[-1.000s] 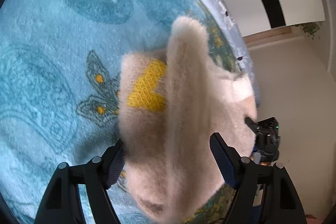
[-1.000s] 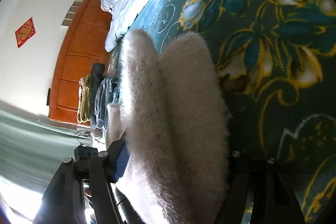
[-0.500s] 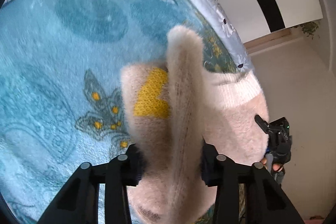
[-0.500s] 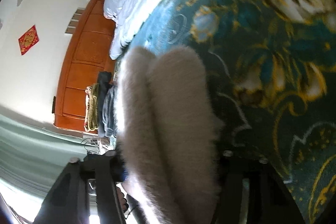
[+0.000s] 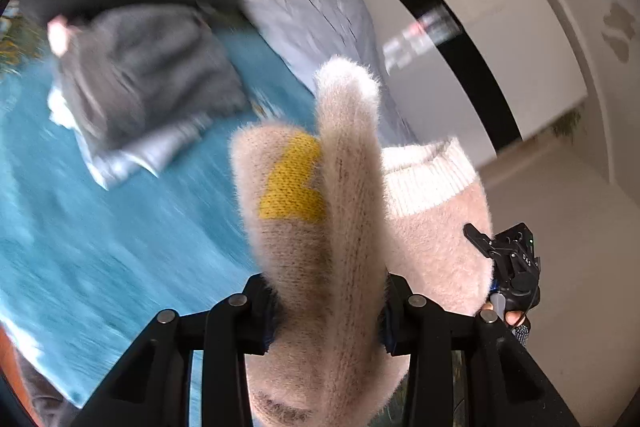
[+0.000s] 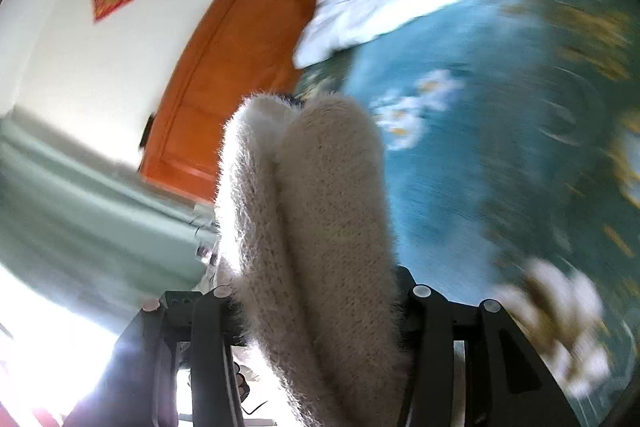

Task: Fold clothes
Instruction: 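Carry the folded sweater with both grippers to the clothes stack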

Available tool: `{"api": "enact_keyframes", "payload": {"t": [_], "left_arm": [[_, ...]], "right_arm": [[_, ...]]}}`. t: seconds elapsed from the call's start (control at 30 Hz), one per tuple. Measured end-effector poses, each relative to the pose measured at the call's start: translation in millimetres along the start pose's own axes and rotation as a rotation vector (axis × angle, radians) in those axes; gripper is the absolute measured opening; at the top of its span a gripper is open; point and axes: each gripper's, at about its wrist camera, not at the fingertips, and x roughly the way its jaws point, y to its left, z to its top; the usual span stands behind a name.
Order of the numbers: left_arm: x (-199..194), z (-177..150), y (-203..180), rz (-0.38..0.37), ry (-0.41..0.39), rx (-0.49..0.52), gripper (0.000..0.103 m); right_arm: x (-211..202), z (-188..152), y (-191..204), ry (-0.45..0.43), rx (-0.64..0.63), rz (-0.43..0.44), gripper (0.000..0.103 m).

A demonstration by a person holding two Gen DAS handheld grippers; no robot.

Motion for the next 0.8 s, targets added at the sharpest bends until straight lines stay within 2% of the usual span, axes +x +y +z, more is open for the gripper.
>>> {"api": "enact_keyframes", "payload": {"t": [0.23, 0.4, 0.67, 0.7, 0.8], "left_arm": [[-45, 51, 38, 0.081, -0.171, -0.044, 0.041], [-61, 74, 72, 0.108, -0.269, -0.101, 0.041], [-42, 91, 105, 0.137, -0.372, -0.075, 0.041], [-39, 90, 109, 0.151, -0.376, -0.069, 0.041], [-15, 90, 134, 0.160, -0.324, -0.109, 0.041]], "right_arm": [[97, 46, 43, 0.142, -0.094, 0.078, 0.048], [176, 82, 78, 0.204, -0.179, 0.081, 0.048], [290, 138, 121, 0.273, -0.347, 0.063, 0.048], [301, 143, 117, 0.274, -0.346, 0.059, 0.048], [331, 157, 105, 0.279, -0.344, 0.046, 0.048]]}}
